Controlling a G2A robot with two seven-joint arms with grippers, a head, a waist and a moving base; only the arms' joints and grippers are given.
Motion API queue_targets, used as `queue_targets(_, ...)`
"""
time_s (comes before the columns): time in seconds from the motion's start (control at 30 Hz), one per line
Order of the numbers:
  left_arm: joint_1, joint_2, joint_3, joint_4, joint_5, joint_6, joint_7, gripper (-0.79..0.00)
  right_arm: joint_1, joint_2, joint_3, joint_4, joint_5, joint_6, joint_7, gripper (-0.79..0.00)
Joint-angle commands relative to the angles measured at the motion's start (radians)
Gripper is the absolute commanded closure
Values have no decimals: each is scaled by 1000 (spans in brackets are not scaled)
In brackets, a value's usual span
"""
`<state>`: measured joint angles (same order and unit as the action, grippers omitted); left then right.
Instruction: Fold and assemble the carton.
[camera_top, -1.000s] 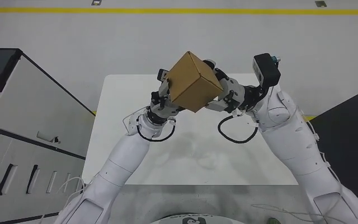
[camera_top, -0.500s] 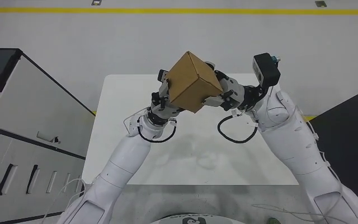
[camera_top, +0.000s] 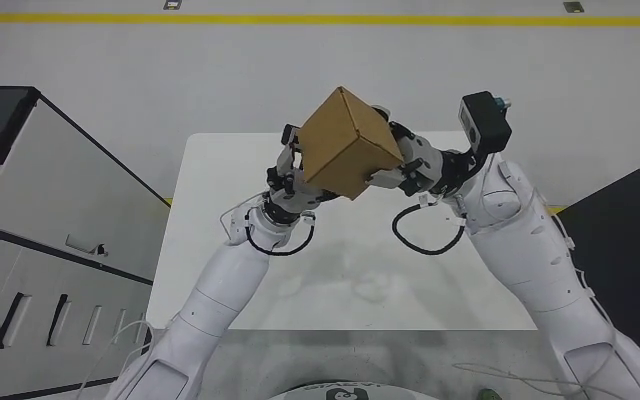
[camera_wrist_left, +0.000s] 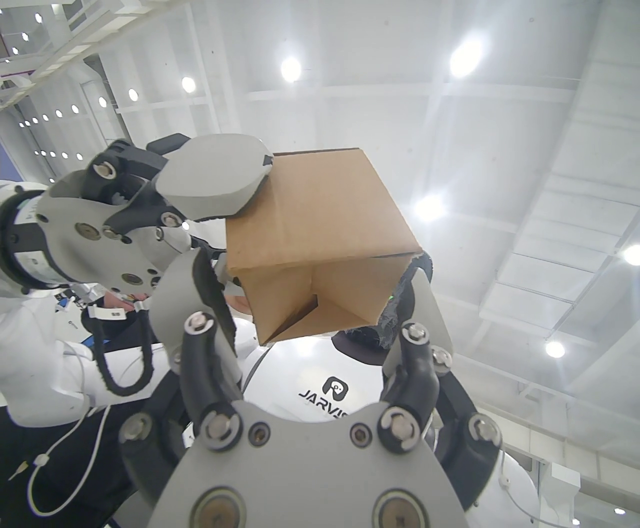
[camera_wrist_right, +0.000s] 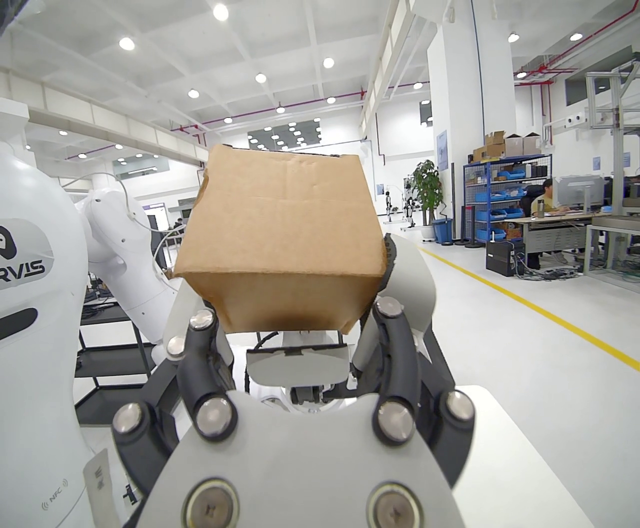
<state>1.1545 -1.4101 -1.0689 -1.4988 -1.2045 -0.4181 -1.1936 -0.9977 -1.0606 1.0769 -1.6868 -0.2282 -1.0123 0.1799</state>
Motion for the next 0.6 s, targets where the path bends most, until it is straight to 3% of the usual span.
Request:
queue_targets(0.0,4,-1,-5,-2,3,-1,0,-785,-1,3,7,1,5,0,0,0)
queue_targets(0.3,28,9,-80,3,59,-5,5,-785,-20,21,42,16,106,0,39,0)
queue_targets(0.57,74,33,-175,-59,121,70,-24,-785,-46,47,100,11,234,0,148,0)
